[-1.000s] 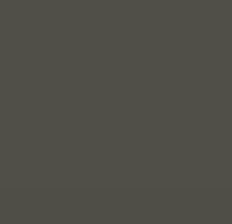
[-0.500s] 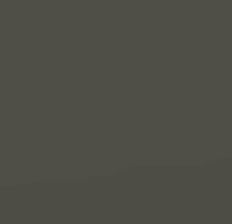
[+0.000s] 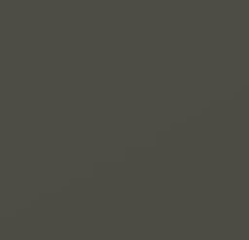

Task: Place the cold items (mango and lime) from the fridge in one tupperware on the dining counter. Place the warm items (kebab skewer and hot dog) in the stove area in another tupperware.

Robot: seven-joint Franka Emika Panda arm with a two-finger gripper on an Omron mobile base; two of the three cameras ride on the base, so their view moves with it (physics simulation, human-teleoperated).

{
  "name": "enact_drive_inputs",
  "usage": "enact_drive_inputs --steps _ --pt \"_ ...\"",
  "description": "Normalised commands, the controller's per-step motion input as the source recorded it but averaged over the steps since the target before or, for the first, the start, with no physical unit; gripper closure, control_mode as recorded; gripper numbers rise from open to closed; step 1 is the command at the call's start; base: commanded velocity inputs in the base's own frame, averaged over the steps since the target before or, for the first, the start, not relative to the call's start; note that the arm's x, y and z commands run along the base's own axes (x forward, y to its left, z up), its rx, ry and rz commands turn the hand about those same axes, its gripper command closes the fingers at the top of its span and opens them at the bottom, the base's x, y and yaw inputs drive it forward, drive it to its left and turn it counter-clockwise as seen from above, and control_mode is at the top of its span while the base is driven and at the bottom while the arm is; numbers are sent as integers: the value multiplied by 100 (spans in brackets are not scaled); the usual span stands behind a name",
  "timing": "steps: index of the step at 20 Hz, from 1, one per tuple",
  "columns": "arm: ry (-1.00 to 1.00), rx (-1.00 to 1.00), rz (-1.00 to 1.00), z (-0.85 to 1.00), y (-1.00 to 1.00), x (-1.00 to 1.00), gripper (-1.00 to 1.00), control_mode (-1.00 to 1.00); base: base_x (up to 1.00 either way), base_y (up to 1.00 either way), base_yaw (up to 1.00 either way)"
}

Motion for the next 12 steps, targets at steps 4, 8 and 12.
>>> enact_drive_inputs --steps 4,8,12 --pt "0 0 0 0 0 0 100 100 38 100 -29" --pt "0 0 0 0 0 0 100 100 52 100 -27" --pt "0 0 0 0 0 0 100 100 64 98 -35"
